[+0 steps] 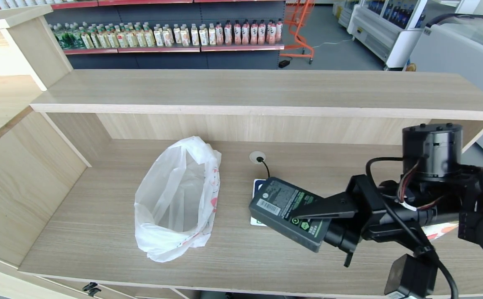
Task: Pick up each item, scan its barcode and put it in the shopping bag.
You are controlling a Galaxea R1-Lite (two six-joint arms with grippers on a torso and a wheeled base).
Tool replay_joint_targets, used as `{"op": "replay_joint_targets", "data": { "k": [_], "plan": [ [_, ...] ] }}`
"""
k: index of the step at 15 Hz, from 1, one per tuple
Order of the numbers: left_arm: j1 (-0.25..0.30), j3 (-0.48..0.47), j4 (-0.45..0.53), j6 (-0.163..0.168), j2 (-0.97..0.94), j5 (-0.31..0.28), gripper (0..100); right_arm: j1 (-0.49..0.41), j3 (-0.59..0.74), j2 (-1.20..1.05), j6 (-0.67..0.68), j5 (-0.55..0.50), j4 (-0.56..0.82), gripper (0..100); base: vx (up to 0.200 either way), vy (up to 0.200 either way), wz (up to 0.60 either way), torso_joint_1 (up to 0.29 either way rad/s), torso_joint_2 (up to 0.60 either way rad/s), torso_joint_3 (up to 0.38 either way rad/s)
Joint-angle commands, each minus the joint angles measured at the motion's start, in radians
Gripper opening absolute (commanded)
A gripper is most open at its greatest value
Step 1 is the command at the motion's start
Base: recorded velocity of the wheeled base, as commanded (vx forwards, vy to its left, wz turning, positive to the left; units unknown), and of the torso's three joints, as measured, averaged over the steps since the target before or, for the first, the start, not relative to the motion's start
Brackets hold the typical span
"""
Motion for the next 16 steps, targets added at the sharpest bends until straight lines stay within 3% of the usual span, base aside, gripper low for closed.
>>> {"op": "replay_joint_targets", "data": {
  "k": [1,3,4,5,6,8,10,12,13,14,16],
  "plan": [
    [0.0,0.0,0.0,0.002,0.002,0.0,100,-0.153,0.11,-0.212,0.088,-0.025,0.017,0,0.0,0.0,0.0,0.0,0.0,0.0],
    [0.0,0.0,0.0,0.002,0.002,0.0,100,-0.26,0.174,-0.23,0.24,-0.025,0.103,0,0.0,0.0,0.0,0.0,0.0,0.0],
    [0.0,0.0,0.0,0.0,0.002,0.0,100,-0.35,0.151,-0.275,0.398,-0.062,0.241,0,0.0,0.0,0.0,0.0,0.0,0.0],
    [0.0,0.0,0.0,0.0,0.002,0.0,100,-0.361,0.134,-0.293,0.495,-0.073,0.285,0,0.0,0.0,0.0,0.0,0.0,0.0],
    [0.0,0.0,0.0,0.002,0.002,0.0,100,-0.372,0.108,-0.376,0.786,-0.119,0.319,0,0.0,0.0,0.0,0.0,0.0,0.0],
    [0.0,0.0,0.0,0.0,0.002,0.0,100,-0.381,0.105,-0.457,1.173,-0.194,0.313,0,0.0,0.0,0.0,0.0,0.0,0.0],
    [0.0,0.0,0.0,0.002,0.002,0.0,100,-0.372,0.105,-0.457,1.702,-0.425,0.31,0,0.0,0.0,0.0,0.0,0.0,0.0],
    [0.0,0.0,0.0,0.002,0.002,0.0,100,-0.28,0.06,-0.351,2.257,-0.639,0.281,0,0.0,0.0,0.0,0.0,0.0,0.0],
    [0.0,0.0,0.0,0.0,0.002,0.0,100,-0.263,0.045,-0.275,2.452,-0.714,0.267,0,0.0,0.0,0.0,0.0,0.0,0.0],
    [0.0,0.002,0.0,0.002,0.002,0.0,100,-0.246,0.045,-0.21,2.547,-0.741,0.261,0,0.0,0.0,0.0,0.0,0.0,0.0],
    [0.0,0.0,0.0,0.002,0.002,0.0,100,-0.232,0.051,-0.089,2.612,-0.744,0.204,0,0.0,0.0,0.0,0.0,0.0,0.0]
  ]
}}
